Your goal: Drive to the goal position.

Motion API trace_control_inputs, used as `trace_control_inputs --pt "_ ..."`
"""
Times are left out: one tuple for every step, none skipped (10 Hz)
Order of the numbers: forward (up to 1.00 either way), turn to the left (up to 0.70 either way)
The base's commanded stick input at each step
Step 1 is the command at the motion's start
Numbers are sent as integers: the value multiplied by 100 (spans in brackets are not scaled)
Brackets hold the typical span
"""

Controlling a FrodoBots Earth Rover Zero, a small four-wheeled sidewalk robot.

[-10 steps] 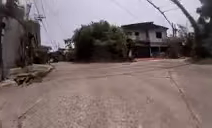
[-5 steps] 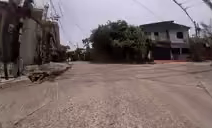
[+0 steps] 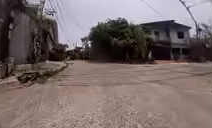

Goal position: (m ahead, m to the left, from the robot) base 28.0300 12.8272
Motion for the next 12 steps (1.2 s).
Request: trace_control_inputs --pt "100 3" --pt "100 3" --pt "100 3" --pt "100 3" --pt "100 3" --pt "100 3" --pt "100 3" --pt "100 3" --pt "100 3" --pt "100 3" --pt "100 3" --pt "100 3"
